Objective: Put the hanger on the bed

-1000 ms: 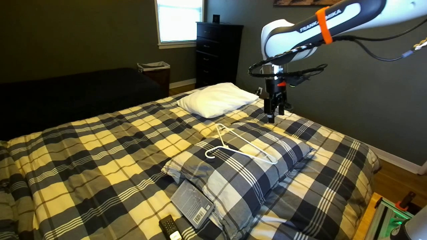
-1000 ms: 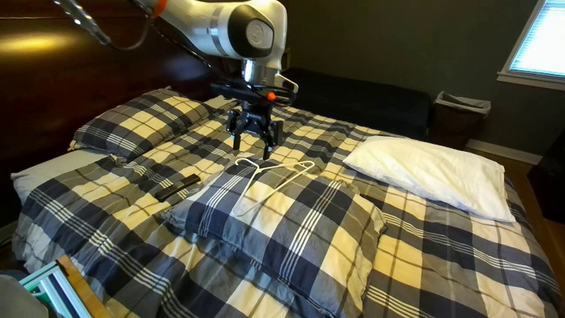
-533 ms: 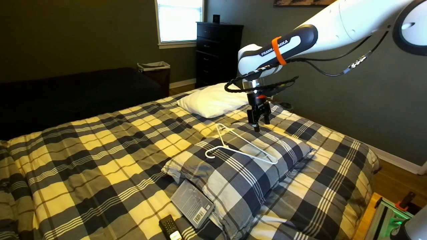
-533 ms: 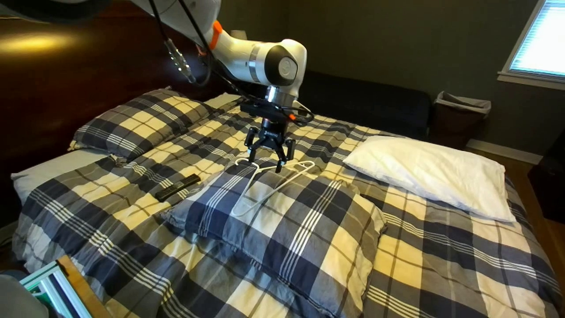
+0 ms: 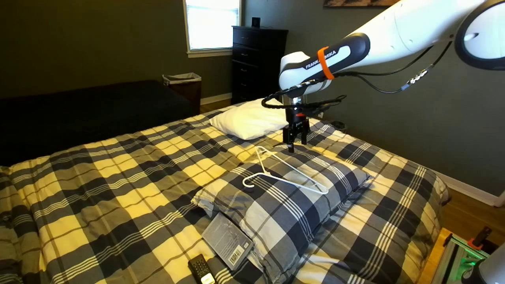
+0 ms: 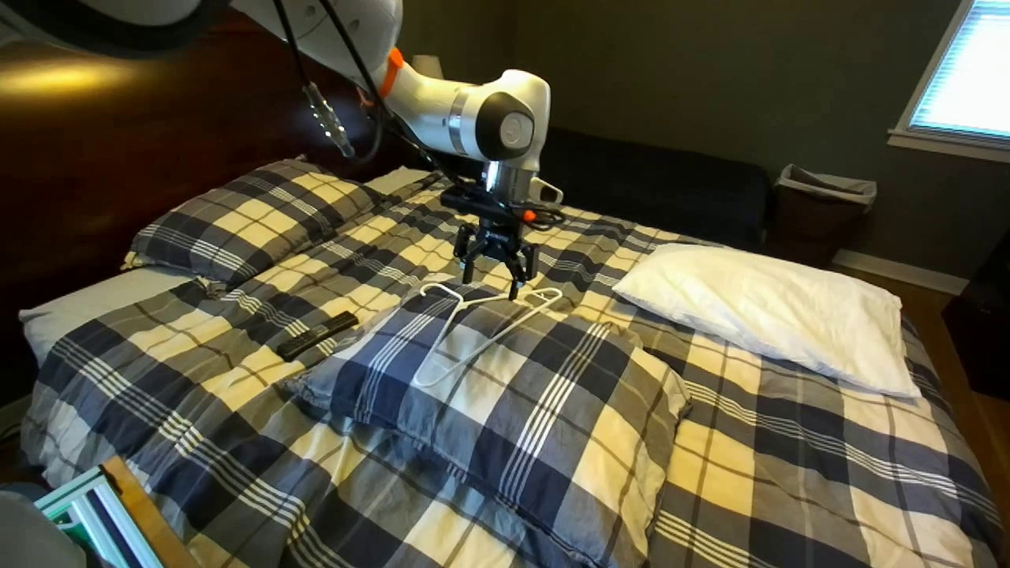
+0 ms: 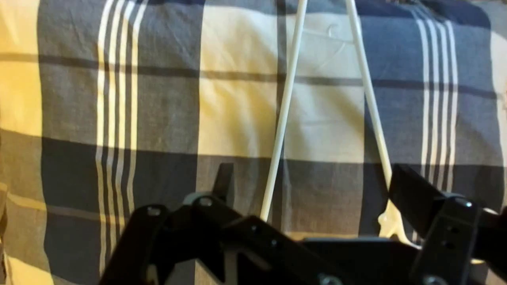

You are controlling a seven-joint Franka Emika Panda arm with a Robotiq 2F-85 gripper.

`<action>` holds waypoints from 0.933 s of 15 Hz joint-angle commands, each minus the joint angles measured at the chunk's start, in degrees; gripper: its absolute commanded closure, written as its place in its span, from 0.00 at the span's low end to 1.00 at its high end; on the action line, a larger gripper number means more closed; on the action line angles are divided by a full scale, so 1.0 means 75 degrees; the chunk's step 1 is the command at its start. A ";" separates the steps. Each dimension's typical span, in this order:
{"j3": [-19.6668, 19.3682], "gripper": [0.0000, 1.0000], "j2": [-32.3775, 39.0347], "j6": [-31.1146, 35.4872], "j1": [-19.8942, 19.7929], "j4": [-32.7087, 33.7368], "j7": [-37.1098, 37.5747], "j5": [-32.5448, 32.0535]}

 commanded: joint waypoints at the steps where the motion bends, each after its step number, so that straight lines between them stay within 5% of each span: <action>1: 0.0163 0.00 0.1104 0.0508 -0.0208 0.0914 -0.0095 0.0326; 14: 0.0141 0.00 0.1458 0.0594 -0.0143 0.1143 -0.0008 0.0109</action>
